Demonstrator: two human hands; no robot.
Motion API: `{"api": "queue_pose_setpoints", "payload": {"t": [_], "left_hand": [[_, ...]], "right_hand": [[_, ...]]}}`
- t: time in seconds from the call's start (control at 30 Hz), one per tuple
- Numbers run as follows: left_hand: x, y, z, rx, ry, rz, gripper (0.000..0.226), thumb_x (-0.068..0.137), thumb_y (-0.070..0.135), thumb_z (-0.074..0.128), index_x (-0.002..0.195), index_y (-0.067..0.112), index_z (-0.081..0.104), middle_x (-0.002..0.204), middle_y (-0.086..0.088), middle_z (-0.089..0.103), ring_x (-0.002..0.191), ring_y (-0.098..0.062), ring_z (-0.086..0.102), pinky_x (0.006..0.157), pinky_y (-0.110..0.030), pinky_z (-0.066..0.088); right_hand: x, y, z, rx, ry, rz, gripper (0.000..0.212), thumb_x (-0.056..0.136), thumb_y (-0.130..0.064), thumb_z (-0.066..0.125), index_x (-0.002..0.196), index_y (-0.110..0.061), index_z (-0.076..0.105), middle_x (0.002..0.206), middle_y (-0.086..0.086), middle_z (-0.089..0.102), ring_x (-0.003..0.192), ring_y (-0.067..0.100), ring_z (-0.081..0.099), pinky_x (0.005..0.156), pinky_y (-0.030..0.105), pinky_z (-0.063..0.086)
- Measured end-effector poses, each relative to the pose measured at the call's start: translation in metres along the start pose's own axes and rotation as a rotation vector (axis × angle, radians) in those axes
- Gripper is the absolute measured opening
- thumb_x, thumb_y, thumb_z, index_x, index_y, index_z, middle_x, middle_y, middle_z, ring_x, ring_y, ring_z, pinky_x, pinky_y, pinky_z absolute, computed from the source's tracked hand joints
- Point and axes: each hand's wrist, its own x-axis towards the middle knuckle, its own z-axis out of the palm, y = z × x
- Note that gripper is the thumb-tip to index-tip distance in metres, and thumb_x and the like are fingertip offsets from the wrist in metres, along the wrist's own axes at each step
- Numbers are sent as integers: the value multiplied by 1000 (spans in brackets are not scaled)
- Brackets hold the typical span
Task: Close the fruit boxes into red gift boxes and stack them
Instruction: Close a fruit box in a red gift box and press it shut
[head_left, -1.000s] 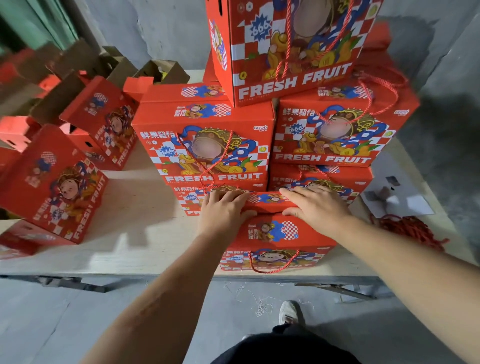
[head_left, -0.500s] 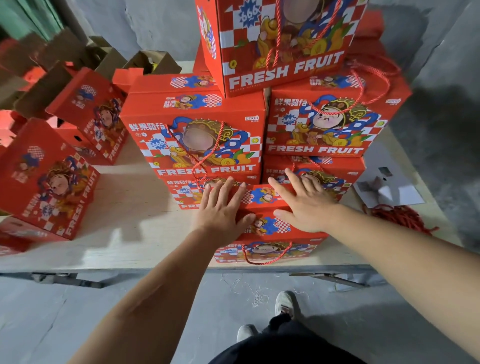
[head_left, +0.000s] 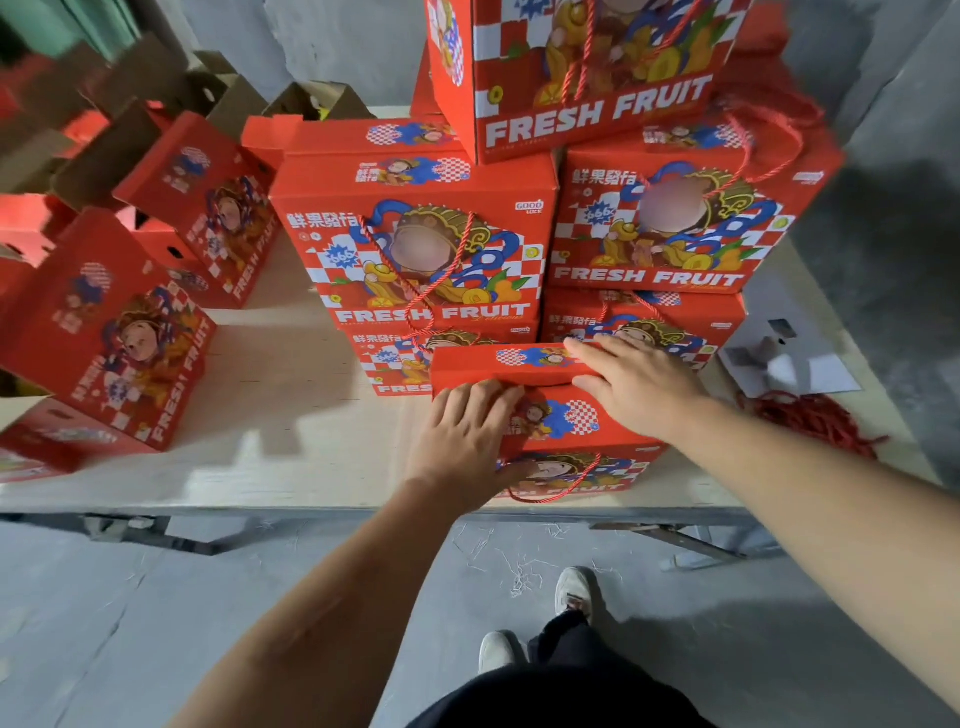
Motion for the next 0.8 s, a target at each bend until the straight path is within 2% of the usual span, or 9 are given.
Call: {"api": "queue_pose_setpoints", "payload": {"t": [0.07,0.13,0.3,0.43,0.5,0.53,0.6,0.63,0.8], "left_hand": [[1,2,-2,20,-28,-25,97,78,80,62,151,18,48,143,-6,51,123,-31,50,109,-45,35],[1,2,-2,19,-54,-38,97,78,79,63,152,18,46,143,-4,50,125,-29,50,111,-45,36],[2,5,0,42,-85,-71,92,79,79,63,149,22,45,136,-1,50,119,-27,48,107,-43,38],[2,6,-2,71,-106,-79,94,80,81,58,152,24,40,137,-3,47,119,-28,46,108,-43,36],[1,7,-3,82,-114,-97,96,82,83,54,156,25,36,142,-5,44,123,-30,44,110,-44,34],[1,7,-3,84,-130,-114,98,82,84,52,158,25,32,144,-6,41,124,-30,42,111,-44,33],[1,10,-3,91,-168,-164,102,81,86,50,159,24,28,145,-7,36,125,-31,38,111,-44,29],[1,11,-3,94,-174,-187,103,79,87,51,158,24,28,144,-7,36,124,-31,37,109,-44,29],[4,13,-6,57,-163,-254,103,69,89,61,150,29,38,135,-5,39,119,-29,36,105,-43,25]], "right_hand": [[7,5,-7,-62,-9,-30,64,101,-64,30,160,-39,30,153,3,52,137,35,50,109,48,44],[7,3,-3,-50,-70,13,65,101,-65,29,161,-43,20,155,3,42,139,36,43,108,51,43],[10,0,3,75,-213,102,67,103,-66,31,159,-52,-1,168,2,11,155,35,6,124,57,14],[18,4,-7,131,-381,124,66,104,-66,32,153,-61,-11,172,1,-1,157,34,-8,124,63,8],[24,9,-19,112,-430,94,66,103,-68,32,153,-63,-9,170,3,10,156,37,4,123,60,17],[26,11,-25,63,-416,61,65,102,-69,32,154,-62,-6,166,6,21,152,37,19,119,57,27],[29,12,-32,-75,-339,-15,67,99,-73,29,157,-58,-2,152,9,43,133,36,48,104,49,46],[28,11,-32,-136,-309,-40,68,99,-74,27,157,-55,-3,149,9,46,126,37,54,98,48,49],[22,10,-23,-212,-247,-75,71,96,-76,17,159,-50,-4,155,9,44,130,40,55,102,52,50]]}}
